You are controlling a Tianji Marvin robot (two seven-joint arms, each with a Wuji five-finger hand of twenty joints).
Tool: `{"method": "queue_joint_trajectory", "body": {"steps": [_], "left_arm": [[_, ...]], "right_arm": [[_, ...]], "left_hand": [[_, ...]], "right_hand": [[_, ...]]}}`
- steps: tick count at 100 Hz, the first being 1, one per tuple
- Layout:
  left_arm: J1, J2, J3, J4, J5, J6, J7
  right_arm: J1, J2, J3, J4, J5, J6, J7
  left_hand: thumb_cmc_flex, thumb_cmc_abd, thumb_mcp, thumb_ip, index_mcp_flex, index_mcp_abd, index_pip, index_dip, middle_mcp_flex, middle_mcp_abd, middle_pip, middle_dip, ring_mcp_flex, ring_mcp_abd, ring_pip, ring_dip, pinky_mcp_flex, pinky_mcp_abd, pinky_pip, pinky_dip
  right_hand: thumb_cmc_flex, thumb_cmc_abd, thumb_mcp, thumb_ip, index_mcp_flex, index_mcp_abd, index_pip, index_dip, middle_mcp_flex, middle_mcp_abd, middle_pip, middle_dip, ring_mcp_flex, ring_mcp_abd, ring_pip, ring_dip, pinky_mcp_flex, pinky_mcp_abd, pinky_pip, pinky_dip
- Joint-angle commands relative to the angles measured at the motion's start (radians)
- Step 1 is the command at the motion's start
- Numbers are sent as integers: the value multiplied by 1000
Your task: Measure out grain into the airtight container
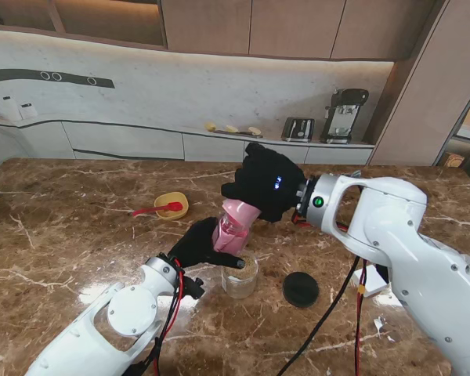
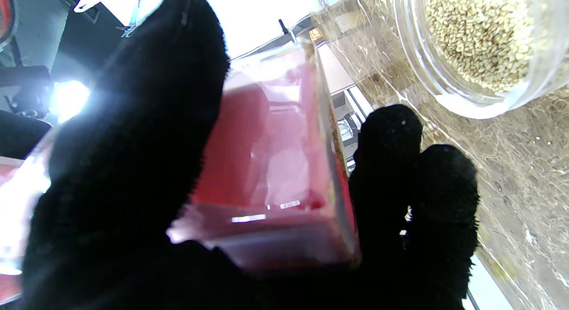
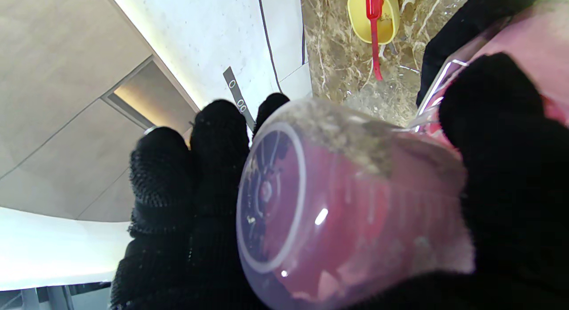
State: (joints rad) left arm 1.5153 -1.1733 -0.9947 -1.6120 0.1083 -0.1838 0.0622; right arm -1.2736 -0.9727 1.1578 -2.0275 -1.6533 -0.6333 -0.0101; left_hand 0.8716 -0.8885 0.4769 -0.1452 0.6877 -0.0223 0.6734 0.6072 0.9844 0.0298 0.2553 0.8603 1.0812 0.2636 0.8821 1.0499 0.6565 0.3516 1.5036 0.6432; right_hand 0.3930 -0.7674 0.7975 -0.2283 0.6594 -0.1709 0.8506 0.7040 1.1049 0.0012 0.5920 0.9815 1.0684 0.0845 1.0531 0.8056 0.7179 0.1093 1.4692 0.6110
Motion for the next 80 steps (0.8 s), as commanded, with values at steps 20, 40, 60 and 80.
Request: {"method": "queue_joint_trajectory", "body": {"steps": [20,40,60,80], "left_arm": [[-6,-9,8,-23,-3,1,4],[-3,-9,8,-25,-3,2,5],[-1,-8,6,-26,-3,2,5],[-2,-10,9,-24,-3,2,9]], "right_arm": [[9,13,-15,14,-33,-3,-17],[12,12,-21,13,-26,-4,-8],[15,9,-28,13,-20,3,16],[13,3,-33,10,-13,29,46]], "left_hand": [[188,509,173,-44,193,-172,217,14,113,-58,104,30,63,-52,44,-3,23,-22,62,-3],[188,510,172,-44,193,-169,216,11,113,-56,104,29,64,-51,45,-3,23,-22,63,-4],[189,510,172,-44,194,-170,216,10,112,-57,105,29,64,-50,46,-3,23,-22,64,-4],[189,510,172,-44,193,-170,217,12,113,-59,106,29,64,-52,46,-4,24,-21,65,-4]], "right_hand": [[160,233,220,-55,111,-130,29,-20,130,-164,205,64,44,-179,71,39,11,-64,45,30],[156,233,224,-56,111,-129,29,-27,130,-165,205,62,45,-180,72,40,11,-65,45,31],[154,235,225,-57,112,-124,31,-32,135,-162,208,62,51,-179,78,42,15,-65,50,34],[153,243,223,-57,118,-122,35,-41,148,-163,225,61,61,-184,106,55,24,-67,75,46]]}}
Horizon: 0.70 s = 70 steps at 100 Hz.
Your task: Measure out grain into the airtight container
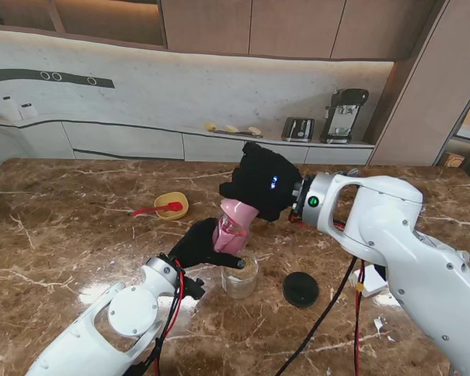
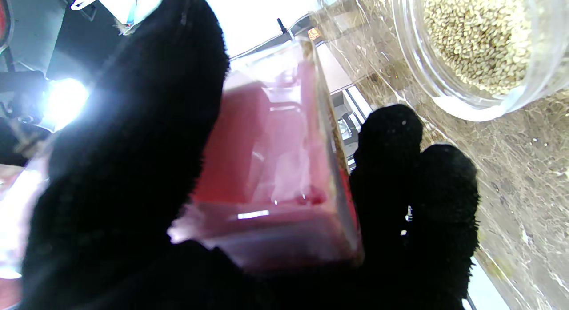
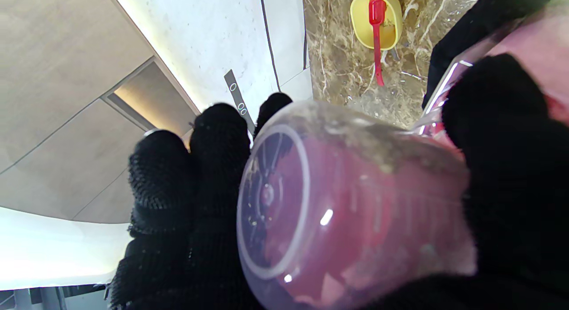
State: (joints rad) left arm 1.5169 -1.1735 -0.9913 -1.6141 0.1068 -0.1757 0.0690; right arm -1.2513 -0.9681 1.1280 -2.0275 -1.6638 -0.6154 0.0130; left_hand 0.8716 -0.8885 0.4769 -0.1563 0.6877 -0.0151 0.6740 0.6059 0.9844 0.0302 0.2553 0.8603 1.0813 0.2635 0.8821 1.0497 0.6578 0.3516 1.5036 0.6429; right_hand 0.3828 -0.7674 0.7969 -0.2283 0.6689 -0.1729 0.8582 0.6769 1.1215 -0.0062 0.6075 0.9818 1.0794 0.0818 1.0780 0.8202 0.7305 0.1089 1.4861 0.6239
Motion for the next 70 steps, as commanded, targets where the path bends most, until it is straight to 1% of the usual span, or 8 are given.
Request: {"method": "queue_joint_trajectory", "body": {"steps": [1,24,45,57,70], "left_arm": [[-4,-10,5,-22,-2,-6,2],[-3,-12,8,-20,-5,-6,9],[-2,-14,11,-19,-11,-9,14],[-3,-15,14,-19,-12,-11,16],[-6,-17,20,-16,-14,-15,21]], "right_arm": [[-9,-2,-3,10,-2,12,24],[-10,-8,-2,4,17,29,50],[1,-10,-15,5,19,33,67],[20,-11,-24,4,33,18,92],[45,-16,-33,0,68,-8,150]], "left_hand": [[189,510,172,-33,194,-178,217,13,113,-60,106,29,64,-52,46,-3,23,-21,65,-4],[189,509,172,-32,193,-178,217,13,113,-58,106,29,64,-51,46,-4,23,-21,65,-4],[191,510,172,-32,194,-179,219,15,113,-66,106,29,62,-50,45,-4,17,-21,63,-5],[192,511,171,-31,194,-181,219,17,112,-67,106,29,60,-50,44,-3,16,-20,63,-4],[193,512,168,-31,193,-180,219,17,111,-67,105,29,57,-49,43,-3,14,-20,62,-4]], "right_hand": [[163,243,224,-57,109,-119,27,-14,132,-155,210,61,50,-182,82,41,11,-67,59,34],[163,244,228,-55,115,-112,29,-20,143,-152,222,56,59,-181,100,49,16,-66,74,40],[158,236,233,-52,133,-116,28,-34,162,-150,242,60,73,-184,124,60,26,-65,94,49],[156,236,235,-51,134,-119,28,-37,164,-152,246,63,72,-186,127,62,25,-65,96,50],[154,237,236,-51,134,-123,26,-40,163,-153,246,64,70,-187,126,63,22,-66,95,50]]}}
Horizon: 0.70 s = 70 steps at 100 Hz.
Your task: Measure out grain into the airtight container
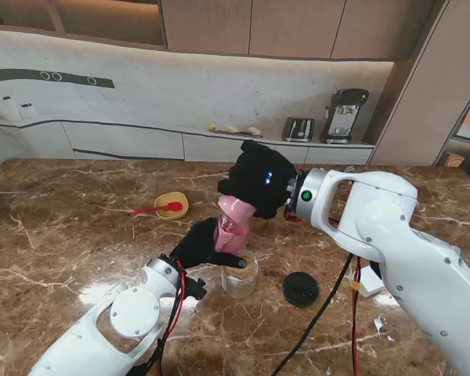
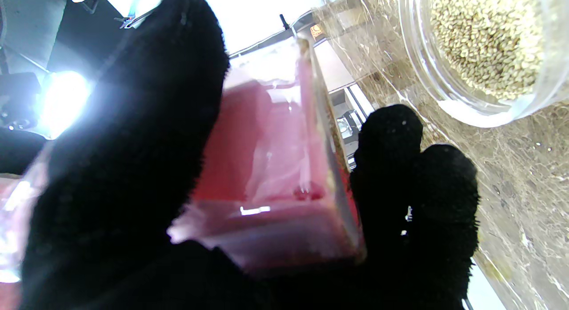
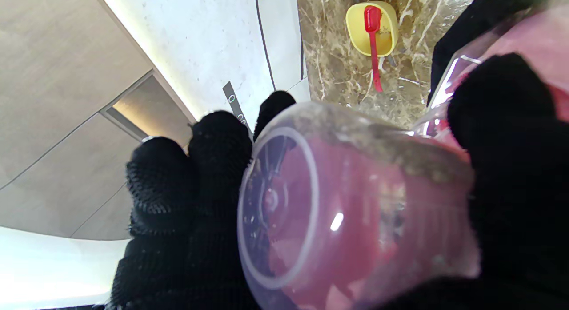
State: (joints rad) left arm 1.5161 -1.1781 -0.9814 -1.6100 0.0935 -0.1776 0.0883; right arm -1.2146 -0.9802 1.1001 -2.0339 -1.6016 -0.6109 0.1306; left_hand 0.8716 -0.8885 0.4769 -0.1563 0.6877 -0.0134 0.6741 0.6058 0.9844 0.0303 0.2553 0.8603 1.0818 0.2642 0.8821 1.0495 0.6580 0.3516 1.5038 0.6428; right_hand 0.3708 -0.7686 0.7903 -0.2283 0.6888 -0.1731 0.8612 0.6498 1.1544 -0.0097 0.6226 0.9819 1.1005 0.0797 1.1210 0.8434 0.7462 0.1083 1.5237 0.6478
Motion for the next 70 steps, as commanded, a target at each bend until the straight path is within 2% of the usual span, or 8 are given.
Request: {"method": "queue_joint_trajectory", "body": {"steps": [1,35,54,70], "left_arm": [[-6,-13,11,-20,-1,-14,3],[-8,-16,20,-16,-8,-18,9],[-10,-17,21,-14,-9,-20,10],[-12,-18,24,-9,-12,-21,10]], "right_arm": [[10,-4,-6,6,9,-14,38],[27,-10,-19,-10,57,-28,144],[39,-12,-23,-26,100,-49,239],[47,-12,-31,-30,130,-56,284]], "left_hand": [[193,512,168,-31,194,-183,219,17,111,-68,106,29,57,-49,43,-3,13,-20,62,-4],[194,511,167,-30,196,-181,217,18,112,-66,105,30,56,-47,44,-1,11,-19,61,-2],[194,513,166,-30,195,-181,216,18,112,-66,105,30,56,-47,44,-1,13,-20,62,-1],[194,512,166,-30,194,-179,215,19,112,-65,105,31,56,-48,44,-1,13,-18,62,-1]], "right_hand": [[166,239,242,-51,113,-123,23,-13,130,-149,231,64,47,-185,83,40,5,-66,56,26],[161,253,235,-44,126,-114,19,-35,149,-153,253,85,59,-192,114,62,4,-73,76,43],[164,282,230,-34,122,-114,16,-42,147,-156,259,99,48,-194,117,70,-10,-76,74,51],[157,279,237,-26,121,-112,12,-49,144,-160,263,109,47,-198,120,75,-12,-77,72,55]]}}
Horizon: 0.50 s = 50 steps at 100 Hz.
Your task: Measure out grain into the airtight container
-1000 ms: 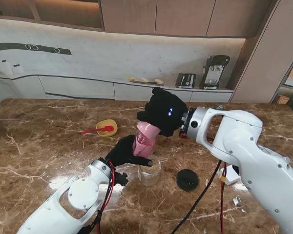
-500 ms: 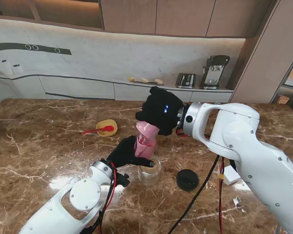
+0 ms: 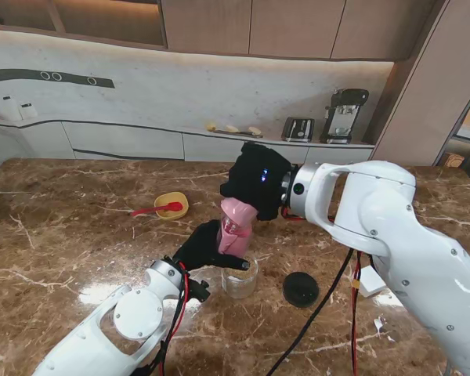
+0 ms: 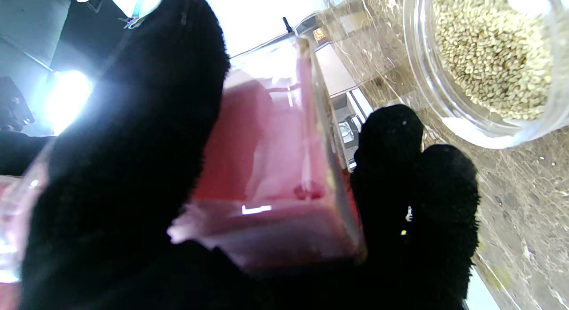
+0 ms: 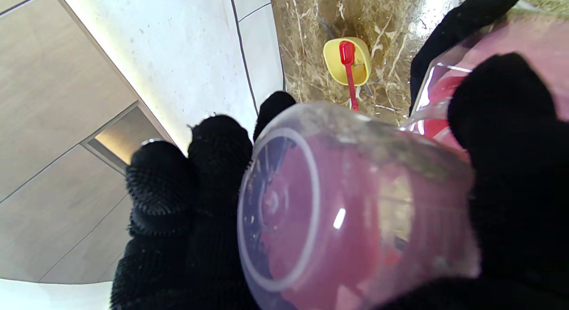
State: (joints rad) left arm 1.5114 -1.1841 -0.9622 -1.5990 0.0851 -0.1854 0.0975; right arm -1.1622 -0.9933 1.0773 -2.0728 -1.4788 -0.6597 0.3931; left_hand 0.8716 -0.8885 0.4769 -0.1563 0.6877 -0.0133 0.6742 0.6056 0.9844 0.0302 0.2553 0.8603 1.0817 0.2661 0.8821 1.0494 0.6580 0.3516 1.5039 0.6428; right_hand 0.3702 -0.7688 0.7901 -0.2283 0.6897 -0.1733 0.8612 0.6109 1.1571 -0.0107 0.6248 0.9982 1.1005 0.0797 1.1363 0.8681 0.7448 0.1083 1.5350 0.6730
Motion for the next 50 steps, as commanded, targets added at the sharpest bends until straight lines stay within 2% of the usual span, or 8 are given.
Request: {"method": "queue_joint_trajectory", "body": {"steps": [1,32,50], "left_arm": [[-7,-12,5,-20,-4,-13,1],[-12,-13,9,-14,-5,-15,3],[-15,-14,10,-10,-6,-18,4]], "right_arm": [[-5,1,-8,9,10,-7,25],[15,1,-26,8,65,-7,92],[20,3,-40,9,57,-12,109]], "left_hand": [[194,512,165,-30,194,-179,215,19,111,-66,105,31,56,-49,44,-1,13,-18,62,-1],[193,513,165,-30,191,-184,215,20,111,-70,104,30,57,-54,44,-2,13,-18,61,0],[194,513,164,-30,191,-181,216,20,110,-67,103,30,58,-51,44,-2,13,-19,61,0]], "right_hand": [[157,278,238,-26,121,-111,13,-10,142,-158,261,93,47,-198,105,51,-10,-77,61,30],[124,262,316,1,131,-101,24,-20,158,-160,303,158,53,-211,153,86,-17,-75,80,70],[126,240,339,10,148,-101,32,-19,179,-164,323,178,72,-216,174,96,-3,-76,93,85]]}}
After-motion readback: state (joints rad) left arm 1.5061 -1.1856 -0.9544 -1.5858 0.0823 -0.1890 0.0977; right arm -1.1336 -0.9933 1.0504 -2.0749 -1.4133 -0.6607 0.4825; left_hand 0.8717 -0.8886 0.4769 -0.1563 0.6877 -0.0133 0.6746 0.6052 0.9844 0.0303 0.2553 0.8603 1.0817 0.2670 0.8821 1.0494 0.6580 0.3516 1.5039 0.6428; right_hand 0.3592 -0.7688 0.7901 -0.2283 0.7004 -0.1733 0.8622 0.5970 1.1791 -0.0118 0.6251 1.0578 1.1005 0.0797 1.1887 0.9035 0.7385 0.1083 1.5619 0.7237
